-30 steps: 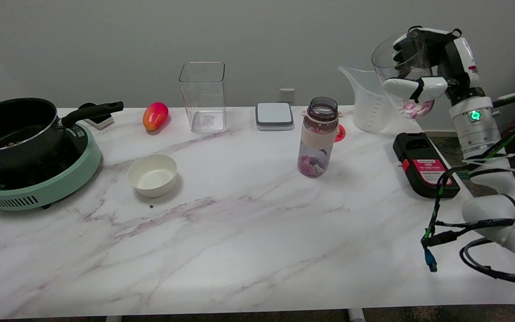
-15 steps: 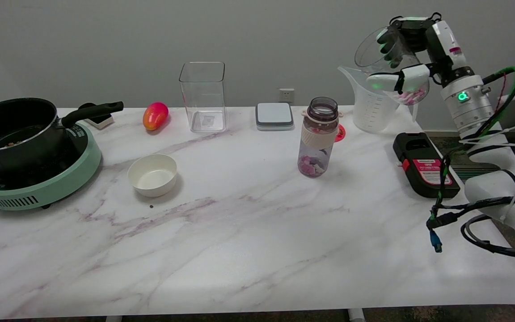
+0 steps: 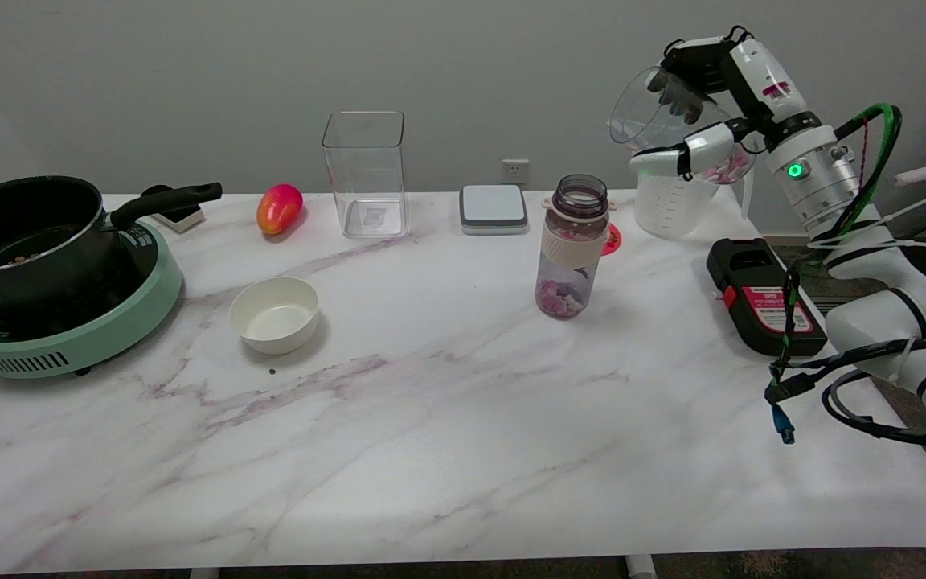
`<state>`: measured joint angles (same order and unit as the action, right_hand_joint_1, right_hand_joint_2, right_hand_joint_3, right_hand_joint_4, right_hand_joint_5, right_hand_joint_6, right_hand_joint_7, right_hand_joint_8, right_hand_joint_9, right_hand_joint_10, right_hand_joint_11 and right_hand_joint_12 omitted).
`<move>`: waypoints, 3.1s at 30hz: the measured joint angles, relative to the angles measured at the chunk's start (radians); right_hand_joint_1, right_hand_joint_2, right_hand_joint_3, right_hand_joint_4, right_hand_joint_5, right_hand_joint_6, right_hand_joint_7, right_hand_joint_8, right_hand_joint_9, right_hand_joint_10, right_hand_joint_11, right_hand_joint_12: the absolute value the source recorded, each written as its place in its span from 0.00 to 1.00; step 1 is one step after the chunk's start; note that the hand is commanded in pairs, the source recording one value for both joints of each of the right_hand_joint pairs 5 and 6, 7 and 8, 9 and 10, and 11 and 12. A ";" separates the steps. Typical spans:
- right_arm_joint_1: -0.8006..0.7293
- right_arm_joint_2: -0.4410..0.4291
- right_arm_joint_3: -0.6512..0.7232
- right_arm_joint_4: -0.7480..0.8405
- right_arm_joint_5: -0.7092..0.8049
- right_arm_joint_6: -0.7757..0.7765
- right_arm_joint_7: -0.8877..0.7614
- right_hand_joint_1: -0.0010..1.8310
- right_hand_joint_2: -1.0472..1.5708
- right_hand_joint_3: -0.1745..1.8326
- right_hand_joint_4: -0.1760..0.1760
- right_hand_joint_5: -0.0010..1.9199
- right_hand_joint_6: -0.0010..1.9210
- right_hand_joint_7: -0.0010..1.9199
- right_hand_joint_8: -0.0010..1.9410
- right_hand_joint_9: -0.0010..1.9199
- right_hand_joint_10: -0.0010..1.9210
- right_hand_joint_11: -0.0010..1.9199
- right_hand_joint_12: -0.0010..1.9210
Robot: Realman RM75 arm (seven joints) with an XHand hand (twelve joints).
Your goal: Pour the contents of the measuring cup into the bottle.
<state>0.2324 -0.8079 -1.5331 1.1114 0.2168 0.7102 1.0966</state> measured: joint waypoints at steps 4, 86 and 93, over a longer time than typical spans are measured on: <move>0.014 0.002 -0.017 0.000 -0.015 0.000 -0.045 0.73 0.86 0.35 0.50 0.87 0.87 0.95 0.94 0.91 0.91 0.71 0.71; 0.020 0.008 -0.020 0.101 -0.291 -0.007 -0.334 0.76 0.82 0.38 0.50 0.88 0.88 0.94 0.93 0.90 0.90 0.70 0.70; 0.025 0.009 -0.009 0.115 -0.326 -0.019 -0.327 0.76 0.82 0.37 0.50 0.88 0.88 0.94 0.93 0.90 0.90 0.70 0.70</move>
<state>0.2573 -0.7990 -1.5424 1.2269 -0.1092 0.6913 0.7694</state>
